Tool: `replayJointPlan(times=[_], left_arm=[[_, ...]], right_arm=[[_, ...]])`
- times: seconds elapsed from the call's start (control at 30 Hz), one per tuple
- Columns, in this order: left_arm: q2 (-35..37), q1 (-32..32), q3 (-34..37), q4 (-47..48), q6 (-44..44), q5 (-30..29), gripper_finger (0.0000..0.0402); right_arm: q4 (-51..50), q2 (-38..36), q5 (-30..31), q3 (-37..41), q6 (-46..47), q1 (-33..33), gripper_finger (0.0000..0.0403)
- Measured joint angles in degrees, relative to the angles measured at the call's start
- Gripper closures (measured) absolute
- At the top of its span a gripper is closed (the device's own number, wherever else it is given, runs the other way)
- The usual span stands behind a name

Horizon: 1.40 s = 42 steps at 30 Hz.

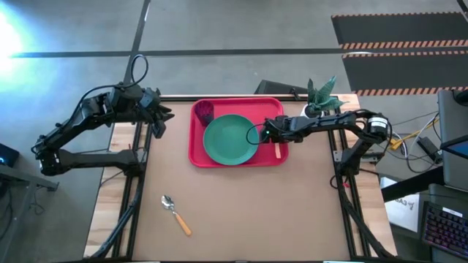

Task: Pick and place plate/cup/fork/spoon on tray
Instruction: Put the orange fork on the right side of the green plate on the orange tray, then move the orange tray to the center of the table

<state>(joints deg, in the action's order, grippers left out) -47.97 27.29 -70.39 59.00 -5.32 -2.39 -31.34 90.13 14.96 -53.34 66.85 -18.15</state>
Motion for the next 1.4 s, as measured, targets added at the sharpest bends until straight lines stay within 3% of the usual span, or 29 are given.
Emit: replayJointPlan(times=[0.27,0.83,1.0,1.23,1.4], left_arm=[[0.0,0.0,0.0,0.0,0.0,0.0,0.0311],[0.0,0.0,0.0,0.01,0.0,-0.02,0.0311],[0.0,0.0,0.0,0.01,0.0,-0.01,0.0311],[0.0,0.0,0.0,0.02,0.0,-0.01,0.0311],[0.0,0.0,0.0,0.02,-0.11,-0.02,0.0311]], right_arm=[[0.18,0.0,0.0,0.0,0.0,0.0,0.0358],[0.38,0.0,0.14,0.0,-0.89,0.0,0.0323],[0.7,0.0,2.55,-0.2,-1.21,0.28,0.0323],[3.39,-0.07,7.64,-6.29,-10.3,-0.06,0.0351],[4.05,0.0,5.37,-13.12,-20.54,-5.3,0.0391]])
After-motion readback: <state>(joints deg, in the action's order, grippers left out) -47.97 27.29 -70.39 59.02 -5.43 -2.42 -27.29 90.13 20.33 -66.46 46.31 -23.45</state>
